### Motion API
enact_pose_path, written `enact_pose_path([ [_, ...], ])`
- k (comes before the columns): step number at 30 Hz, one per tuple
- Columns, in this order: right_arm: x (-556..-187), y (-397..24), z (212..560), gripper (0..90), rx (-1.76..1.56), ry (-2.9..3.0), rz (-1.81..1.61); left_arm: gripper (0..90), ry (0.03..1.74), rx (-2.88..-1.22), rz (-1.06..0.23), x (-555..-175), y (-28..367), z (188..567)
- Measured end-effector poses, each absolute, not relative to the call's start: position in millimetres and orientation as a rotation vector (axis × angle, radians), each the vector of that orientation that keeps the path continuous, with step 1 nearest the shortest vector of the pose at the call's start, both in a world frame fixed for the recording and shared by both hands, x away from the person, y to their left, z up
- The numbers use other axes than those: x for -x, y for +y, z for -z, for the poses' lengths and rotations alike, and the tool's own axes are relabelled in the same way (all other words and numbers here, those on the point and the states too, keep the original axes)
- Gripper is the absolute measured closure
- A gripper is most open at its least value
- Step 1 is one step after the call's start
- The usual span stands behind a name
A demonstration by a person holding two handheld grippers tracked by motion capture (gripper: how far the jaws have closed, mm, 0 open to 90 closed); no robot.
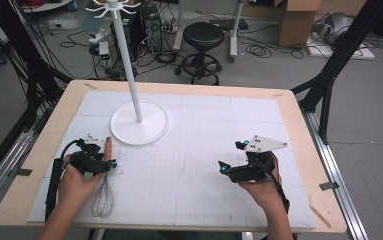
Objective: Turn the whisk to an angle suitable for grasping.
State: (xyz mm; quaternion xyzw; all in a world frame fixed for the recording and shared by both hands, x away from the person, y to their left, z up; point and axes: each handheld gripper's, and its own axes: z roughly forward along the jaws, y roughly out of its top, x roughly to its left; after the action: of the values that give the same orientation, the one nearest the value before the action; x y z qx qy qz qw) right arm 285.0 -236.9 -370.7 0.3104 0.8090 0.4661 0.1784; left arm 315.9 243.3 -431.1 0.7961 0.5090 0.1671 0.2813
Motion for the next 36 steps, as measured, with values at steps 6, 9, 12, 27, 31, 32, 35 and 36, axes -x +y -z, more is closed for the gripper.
enact_pose_path([
  [6, -285.2, -238.5, 370.2, 10.9, -0.868, 2.287, -1.32, 49.2, 1.339, -2.15, -0.432, -310.9, 244.2, 429.5],
  [9, -284.7, -239.5, 369.4, 10.9, -0.875, 2.279, -1.324, 52.1, 1.322, -2.149, -0.409, -306.7, 247.3, 428.8],
  [12, -284.9, -240.2, 369.0, 10.9, -0.868, 2.277, -1.325, 54.7, 1.303, -2.151, -0.387, -304.0, 249.6, 428.3],
  [27, -283.5, -240.6, 367.0, 10.9, -0.868, 2.276, -1.327, 66.3, 1.205, -2.209, -0.278, -298.7, 249.6, 419.9],
  [31, -283.6, -240.6, 366.8, 10.9, -0.865, 2.276, -1.326, 66.9, 1.172, -2.226, -0.265, -301.0, 247.1, 419.6],
  [32, -283.6, -240.1, 367.0, 10.9, -0.869, 2.277, -1.328, 65.5, 1.173, -2.234, -0.247, -302.7, 245.8, 420.4],
  [35, -284.2, -239.4, 367.5, 10.9, -0.867, 2.283, -1.321, 48.5, 1.189, -2.26, -0.189, -307.6, 241.5, 424.3],
  [36, -284.2, -239.4, 367.5, 10.9, -0.867, 2.283, -1.321, 48.7, 1.189, -2.26, -0.189, -307.6, 241.5, 424.3],
])
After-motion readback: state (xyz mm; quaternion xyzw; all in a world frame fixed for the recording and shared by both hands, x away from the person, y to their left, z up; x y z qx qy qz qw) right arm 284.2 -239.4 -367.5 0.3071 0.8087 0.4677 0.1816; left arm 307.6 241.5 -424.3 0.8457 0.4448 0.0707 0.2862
